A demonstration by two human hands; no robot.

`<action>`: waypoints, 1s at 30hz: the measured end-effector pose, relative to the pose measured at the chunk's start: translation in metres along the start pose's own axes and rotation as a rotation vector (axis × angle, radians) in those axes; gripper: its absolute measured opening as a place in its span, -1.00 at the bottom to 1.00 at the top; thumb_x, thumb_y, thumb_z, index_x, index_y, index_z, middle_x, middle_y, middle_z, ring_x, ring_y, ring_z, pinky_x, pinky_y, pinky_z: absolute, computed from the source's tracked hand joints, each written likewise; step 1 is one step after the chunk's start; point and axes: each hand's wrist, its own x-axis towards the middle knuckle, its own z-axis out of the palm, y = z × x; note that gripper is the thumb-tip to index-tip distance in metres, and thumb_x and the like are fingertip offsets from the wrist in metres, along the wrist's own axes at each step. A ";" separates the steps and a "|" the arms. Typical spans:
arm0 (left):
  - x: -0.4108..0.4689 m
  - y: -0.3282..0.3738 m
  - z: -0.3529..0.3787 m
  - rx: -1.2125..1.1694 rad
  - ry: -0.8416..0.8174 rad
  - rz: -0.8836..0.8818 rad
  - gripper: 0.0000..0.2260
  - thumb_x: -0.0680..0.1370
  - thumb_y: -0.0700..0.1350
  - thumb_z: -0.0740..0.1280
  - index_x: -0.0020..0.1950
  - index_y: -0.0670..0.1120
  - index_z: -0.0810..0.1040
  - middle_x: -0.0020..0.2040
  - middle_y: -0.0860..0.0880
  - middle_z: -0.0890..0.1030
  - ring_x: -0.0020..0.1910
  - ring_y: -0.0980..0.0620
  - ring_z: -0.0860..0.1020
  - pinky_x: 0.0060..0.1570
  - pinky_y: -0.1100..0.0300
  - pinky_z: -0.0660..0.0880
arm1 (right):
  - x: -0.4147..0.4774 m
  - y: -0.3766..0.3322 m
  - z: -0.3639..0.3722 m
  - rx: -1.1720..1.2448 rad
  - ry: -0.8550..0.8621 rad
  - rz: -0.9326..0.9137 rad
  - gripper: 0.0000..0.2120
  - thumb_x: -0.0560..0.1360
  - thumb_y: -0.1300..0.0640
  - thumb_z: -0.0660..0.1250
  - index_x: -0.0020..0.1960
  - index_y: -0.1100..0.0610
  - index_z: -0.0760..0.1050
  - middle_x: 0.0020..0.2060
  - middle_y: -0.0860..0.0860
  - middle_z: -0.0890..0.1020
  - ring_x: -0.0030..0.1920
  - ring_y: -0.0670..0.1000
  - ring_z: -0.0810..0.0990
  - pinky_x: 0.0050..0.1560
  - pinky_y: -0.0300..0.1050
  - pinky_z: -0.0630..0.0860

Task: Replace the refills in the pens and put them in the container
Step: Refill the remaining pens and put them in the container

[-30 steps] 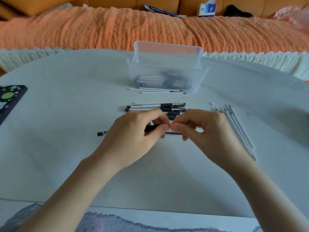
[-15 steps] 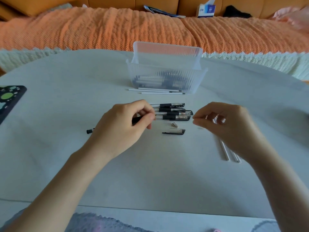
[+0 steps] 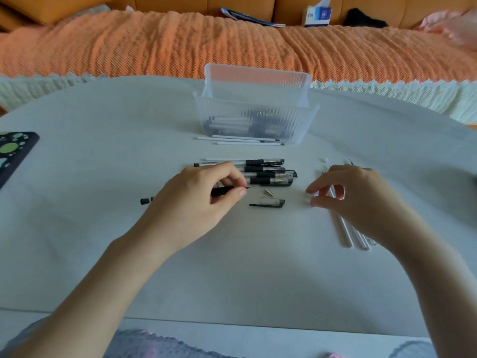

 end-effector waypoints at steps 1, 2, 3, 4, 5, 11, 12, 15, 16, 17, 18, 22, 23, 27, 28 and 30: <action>0.000 0.000 0.000 0.000 0.000 0.003 -0.93 0.48 0.07 0.30 -0.14 0.11 0.52 -0.23 0.21 0.59 -0.21 0.14 0.54 -0.26 0.27 0.37 | 0.000 0.000 0.000 0.001 0.004 -0.003 -0.86 0.37 0.16 0.47 -0.16 -0.07 0.62 -0.32 -0.15 0.54 -0.28 -0.19 0.41 -0.20 -0.14 0.31; 0.000 0.000 0.000 0.001 0.000 0.003 -0.96 0.50 0.04 0.33 -0.14 0.11 0.53 -0.23 0.21 0.59 -0.21 0.15 0.54 -0.26 0.28 0.37 | 0.000 0.000 -0.001 0.000 0.011 -0.006 -0.86 0.37 0.16 0.47 -0.16 -0.07 0.62 -0.32 -0.16 0.54 -0.28 -0.19 0.41 -0.20 -0.13 0.31; 0.000 0.000 -0.001 0.004 -0.001 0.002 -0.97 0.50 0.01 0.34 -0.14 0.11 0.53 -0.23 0.20 0.59 -0.20 0.15 0.54 -0.25 0.29 0.36 | 0.000 0.001 -0.001 -0.002 0.018 -0.009 -0.86 0.37 0.16 0.47 -0.16 -0.07 0.62 -0.32 -0.16 0.54 -0.27 -0.18 0.41 -0.19 -0.12 0.32; -0.001 0.000 -0.001 0.006 -0.001 0.002 -0.98 0.50 0.00 0.34 -0.14 0.11 0.53 -0.23 0.20 0.59 -0.20 0.15 0.54 -0.25 0.30 0.36 | 0.001 0.001 -0.001 -0.004 0.025 -0.012 -0.87 0.38 0.16 0.46 -0.16 -0.06 0.62 -0.32 -0.15 0.53 -0.27 -0.18 0.41 -0.18 -0.11 0.32; -0.001 0.000 -0.001 0.007 -0.003 0.004 -0.98 0.50 0.00 0.34 -0.13 0.11 0.53 -0.22 0.20 0.59 -0.20 0.15 0.54 -0.25 0.29 0.37 | 0.001 0.001 -0.001 -0.008 0.033 -0.016 -0.88 0.39 0.16 0.45 -0.16 -0.06 0.62 -0.32 -0.15 0.53 -0.26 -0.18 0.41 -0.17 -0.10 0.33; 0.000 -0.001 -0.002 0.006 -0.003 0.013 -0.97 0.49 0.04 0.32 -0.13 0.12 0.52 -0.22 0.21 0.59 -0.20 0.15 0.55 -0.24 0.25 0.39 | 0.002 0.002 0.000 -0.044 0.084 -0.032 -0.88 0.44 0.15 0.40 -0.20 -0.05 0.63 -0.34 -0.15 0.52 -0.26 -0.19 0.42 -0.17 -0.07 0.39; 0.000 0.000 -0.002 0.005 0.000 0.012 -0.97 0.50 0.03 0.33 -0.13 0.12 0.53 -0.22 0.20 0.59 -0.20 0.15 0.55 -0.24 0.25 0.40 | 0.003 0.002 -0.001 -0.035 0.108 -0.036 -0.90 0.44 0.14 0.40 -0.19 -0.05 0.63 -0.34 -0.15 0.52 -0.25 -0.19 0.42 -0.17 -0.07 0.39; 0.000 0.001 -0.002 -0.009 0.007 0.013 -0.98 0.49 -0.03 0.37 -0.12 0.10 0.55 -0.23 0.19 0.60 -0.19 0.15 0.55 -0.20 0.28 0.43 | 0.003 -0.004 0.003 0.028 0.194 -0.070 -0.91 0.42 0.16 0.41 -0.17 -0.02 0.64 -0.35 -0.19 0.51 -0.26 -0.14 0.43 -0.18 -0.09 0.37; 0.000 0.001 -0.002 -0.012 0.012 0.016 -0.97 0.49 -0.04 0.38 -0.12 0.10 0.56 -0.23 0.19 0.60 -0.19 0.16 0.55 -0.20 0.32 0.42 | 0.003 -0.008 0.006 0.047 0.212 -0.085 -0.92 0.42 0.16 0.42 -0.17 -0.02 0.63 -0.36 -0.20 0.50 -0.27 -0.12 0.42 -0.18 -0.11 0.36; 0.000 0.001 -0.002 -0.013 0.016 0.018 -0.96 0.48 -0.07 0.39 -0.11 0.08 0.57 -0.24 0.20 0.59 -0.19 0.18 0.55 -0.20 0.37 0.41 | 0.004 -0.012 0.011 0.062 0.221 -0.103 -0.93 0.42 0.15 0.42 -0.17 -0.01 0.64 -0.36 -0.21 0.49 -0.26 -0.09 0.43 -0.18 -0.14 0.34; 0.000 0.001 -0.002 -0.017 0.017 0.022 -0.94 0.48 -0.09 0.39 -0.11 0.07 0.57 -0.25 0.21 0.59 -0.19 0.21 0.55 -0.20 0.43 0.39 | 0.004 -0.017 0.016 0.074 0.226 -0.119 -0.94 0.42 0.15 0.43 -0.17 0.00 0.64 -0.35 -0.21 0.50 -0.26 -0.08 0.43 -0.18 -0.16 0.33; 0.000 0.002 -0.002 -0.022 0.009 0.026 -0.89 0.48 -0.14 0.40 -0.09 0.08 0.58 -0.23 0.19 0.60 -0.18 0.23 0.54 -0.16 0.46 0.38 | 0.008 -0.030 0.034 0.119 0.230 -0.111 -0.98 0.43 0.11 0.42 -0.16 0.02 0.64 -0.28 -0.15 0.55 -0.24 -0.13 0.37 -0.17 -0.15 0.35; -0.001 0.002 -0.002 -0.021 0.006 0.020 -0.89 0.48 -0.14 0.40 -0.09 0.09 0.58 -0.23 0.19 0.60 -0.17 0.22 0.54 -0.16 0.46 0.38 | 0.009 -0.033 0.037 0.121 0.225 -0.101 -0.98 0.43 0.10 0.42 -0.17 0.02 0.63 -0.29 -0.15 0.55 -0.25 -0.16 0.35 -0.18 -0.15 0.33; -0.001 0.002 -0.004 -0.019 -0.002 0.006 -0.89 0.48 -0.12 0.39 -0.07 0.10 0.58 -0.21 0.19 0.60 -0.15 0.26 0.54 -0.17 0.51 0.33 | 0.012 -0.039 0.042 0.088 0.181 -0.067 -0.98 0.42 0.07 0.43 -0.19 0.00 0.62 -0.31 -0.17 0.51 -0.23 -0.14 0.35 -0.20 -0.16 0.31; -0.001 0.002 -0.004 -0.018 -0.004 0.003 -0.89 0.48 -0.11 0.39 -0.06 0.10 0.58 -0.21 0.19 0.60 -0.15 0.25 0.54 -0.18 0.51 0.33 | 0.014 -0.040 0.042 0.079 0.166 -0.060 -0.98 0.42 0.07 0.42 -0.18 0.00 0.62 -0.30 -0.16 0.52 -0.22 -0.13 0.36 -0.20 -0.16 0.32; -0.001 0.001 -0.003 -0.018 -0.009 -0.005 -0.90 0.48 -0.10 0.38 -0.05 0.09 0.58 -0.21 0.19 0.60 -0.14 0.23 0.54 -0.21 0.51 0.32 | 0.016 -0.041 0.042 0.074 0.146 -0.047 -0.97 0.42 0.08 0.42 -0.17 0.01 0.63 -0.26 -0.14 0.54 -0.22 -0.12 0.38 -0.19 -0.16 0.35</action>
